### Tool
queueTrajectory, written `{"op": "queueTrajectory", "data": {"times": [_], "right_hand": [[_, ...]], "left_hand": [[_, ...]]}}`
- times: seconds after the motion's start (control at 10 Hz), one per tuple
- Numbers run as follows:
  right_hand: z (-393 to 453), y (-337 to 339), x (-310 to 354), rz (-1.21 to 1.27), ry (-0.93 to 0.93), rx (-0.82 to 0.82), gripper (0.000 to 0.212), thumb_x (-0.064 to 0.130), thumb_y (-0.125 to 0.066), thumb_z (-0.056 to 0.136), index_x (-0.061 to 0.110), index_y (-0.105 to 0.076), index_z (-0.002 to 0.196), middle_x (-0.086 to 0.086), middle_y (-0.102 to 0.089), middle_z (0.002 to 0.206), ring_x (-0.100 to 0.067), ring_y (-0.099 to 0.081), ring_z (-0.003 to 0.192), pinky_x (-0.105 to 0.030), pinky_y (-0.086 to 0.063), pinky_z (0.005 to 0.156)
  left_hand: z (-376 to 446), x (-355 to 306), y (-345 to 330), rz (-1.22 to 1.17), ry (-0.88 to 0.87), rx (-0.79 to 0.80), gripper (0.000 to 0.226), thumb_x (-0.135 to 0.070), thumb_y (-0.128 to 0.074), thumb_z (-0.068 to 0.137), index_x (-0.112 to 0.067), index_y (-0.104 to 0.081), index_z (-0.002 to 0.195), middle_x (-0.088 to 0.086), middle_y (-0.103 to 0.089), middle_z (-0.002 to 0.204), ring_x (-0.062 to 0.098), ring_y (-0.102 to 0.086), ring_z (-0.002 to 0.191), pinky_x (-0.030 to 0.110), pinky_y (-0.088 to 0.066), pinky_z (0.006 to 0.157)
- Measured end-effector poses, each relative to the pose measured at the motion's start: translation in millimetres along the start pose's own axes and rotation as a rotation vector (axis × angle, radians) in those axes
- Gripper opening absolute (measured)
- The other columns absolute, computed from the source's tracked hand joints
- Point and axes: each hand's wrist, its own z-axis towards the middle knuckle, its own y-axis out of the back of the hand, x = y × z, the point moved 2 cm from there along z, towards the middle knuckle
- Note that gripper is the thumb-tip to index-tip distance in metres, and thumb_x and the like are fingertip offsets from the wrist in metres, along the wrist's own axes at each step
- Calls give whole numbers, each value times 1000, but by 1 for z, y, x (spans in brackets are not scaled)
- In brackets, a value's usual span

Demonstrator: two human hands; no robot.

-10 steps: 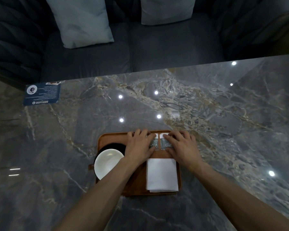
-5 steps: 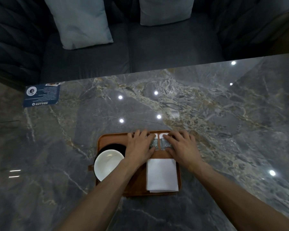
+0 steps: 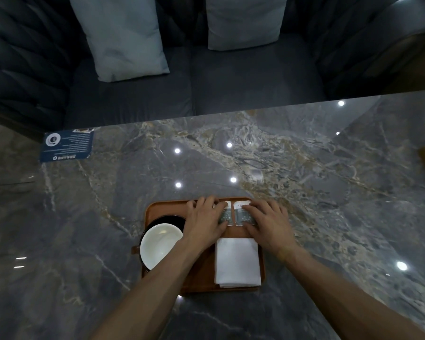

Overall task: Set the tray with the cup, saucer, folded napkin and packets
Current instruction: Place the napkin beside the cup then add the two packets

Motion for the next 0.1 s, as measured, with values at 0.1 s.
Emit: {"op": "queueTrajectory", "data": {"times": [0.1], "right_hand": [[-4, 2, -2, 20, -18, -9, 42, 45, -62, 86, 30, -60, 125, 5, -58, 129, -24, -49, 118, -45, -39, 97]], "left_hand": [[-2, 0, 5, -19, -6, -11, 45, -48, -55, 86, -32, -52, 127, -2, -49, 129, 21, -44, 117, 43, -26, 98]]}}
